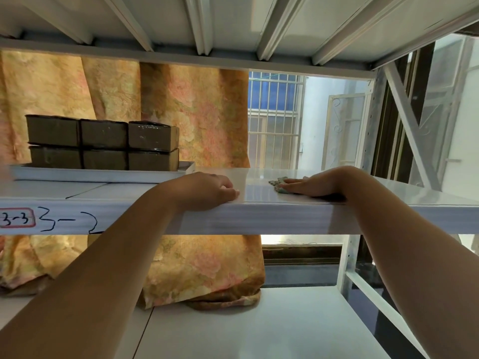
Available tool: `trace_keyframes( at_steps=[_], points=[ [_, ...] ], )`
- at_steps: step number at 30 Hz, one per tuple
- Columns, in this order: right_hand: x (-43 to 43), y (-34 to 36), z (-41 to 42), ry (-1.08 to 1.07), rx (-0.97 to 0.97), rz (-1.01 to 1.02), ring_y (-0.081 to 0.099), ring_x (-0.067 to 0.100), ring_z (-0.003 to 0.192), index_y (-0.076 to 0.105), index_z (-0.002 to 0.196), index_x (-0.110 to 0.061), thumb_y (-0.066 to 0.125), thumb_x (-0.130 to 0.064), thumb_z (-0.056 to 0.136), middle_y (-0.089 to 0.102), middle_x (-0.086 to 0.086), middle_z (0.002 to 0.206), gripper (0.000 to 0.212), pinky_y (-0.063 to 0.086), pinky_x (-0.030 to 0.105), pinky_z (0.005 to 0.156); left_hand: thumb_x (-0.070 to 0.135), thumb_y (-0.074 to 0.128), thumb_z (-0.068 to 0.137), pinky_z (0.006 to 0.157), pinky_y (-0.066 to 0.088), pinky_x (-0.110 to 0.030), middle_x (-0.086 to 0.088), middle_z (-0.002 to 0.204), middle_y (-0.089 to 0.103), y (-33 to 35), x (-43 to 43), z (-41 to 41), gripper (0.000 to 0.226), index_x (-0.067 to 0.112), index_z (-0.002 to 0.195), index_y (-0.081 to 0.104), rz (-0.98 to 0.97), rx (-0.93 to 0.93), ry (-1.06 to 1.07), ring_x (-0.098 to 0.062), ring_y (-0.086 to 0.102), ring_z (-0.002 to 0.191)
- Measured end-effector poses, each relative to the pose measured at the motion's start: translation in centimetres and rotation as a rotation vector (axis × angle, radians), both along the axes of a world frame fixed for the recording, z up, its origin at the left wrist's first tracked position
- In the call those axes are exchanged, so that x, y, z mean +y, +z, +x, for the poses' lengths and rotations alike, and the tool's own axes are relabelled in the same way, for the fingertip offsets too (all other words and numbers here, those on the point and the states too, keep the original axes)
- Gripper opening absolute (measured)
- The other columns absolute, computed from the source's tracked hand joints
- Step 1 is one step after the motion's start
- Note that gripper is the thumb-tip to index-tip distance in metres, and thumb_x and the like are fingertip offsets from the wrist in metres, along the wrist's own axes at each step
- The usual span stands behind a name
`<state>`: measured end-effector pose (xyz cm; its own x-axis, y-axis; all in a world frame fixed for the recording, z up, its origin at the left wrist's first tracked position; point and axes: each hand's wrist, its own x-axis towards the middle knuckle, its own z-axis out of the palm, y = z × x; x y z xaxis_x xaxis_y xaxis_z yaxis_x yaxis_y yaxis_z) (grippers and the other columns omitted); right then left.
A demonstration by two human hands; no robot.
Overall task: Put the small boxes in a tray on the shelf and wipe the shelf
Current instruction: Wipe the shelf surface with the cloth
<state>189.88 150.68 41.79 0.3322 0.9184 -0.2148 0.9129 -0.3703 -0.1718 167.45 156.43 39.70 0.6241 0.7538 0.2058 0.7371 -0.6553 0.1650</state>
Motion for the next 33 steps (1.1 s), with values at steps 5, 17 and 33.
trace_keyframes(
  at_steps=[5,17,33],
  points=[
    [-0.2,-0.4,-3.0,0.094,0.056,0.016,0.020,0.025,0.144,0.001,0.149,-0.042,0.017,-0.065,0.091,0.011,0.001,0.159,0.064,0.014,0.041,0.113,0.047,0.038,0.096,0.088,0.035,-0.027,0.001,0.139,0.051,0.0,0.0,0.2,0.044,0.026,0.132,0.051,-0.014,-0.020,0.009,-0.017,0.049,0.119],
    [2.3,-0.2,-9.2,0.340,0.040,0.040,0.033,0.022,0.137,0.015,0.152,-0.027,0.018,-0.050,0.100,0.031,0.006,0.153,0.056,0.024,0.028,0.093,0.010,0.038,0.093,0.060,0.037,-0.024,-0.007,0.140,0.050,-0.1,1.4,0.5,0.056,0.032,0.144,0.031,-0.059,-0.204,0.049,-0.020,0.051,0.090],
    [1.2,0.3,-0.3,-0.031,0.030,0.129,0.054,0.021,0.112,0.048,0.136,-0.013,0.026,-0.061,0.095,0.053,0.009,0.132,0.067,0.034,0.035,0.107,0.032,0.037,0.098,0.086,0.036,-0.026,0.006,0.143,0.047,-0.3,0.3,-0.2,0.034,0.040,0.128,0.052,0.003,-0.113,0.029,-0.014,0.049,0.118]
  ],
)
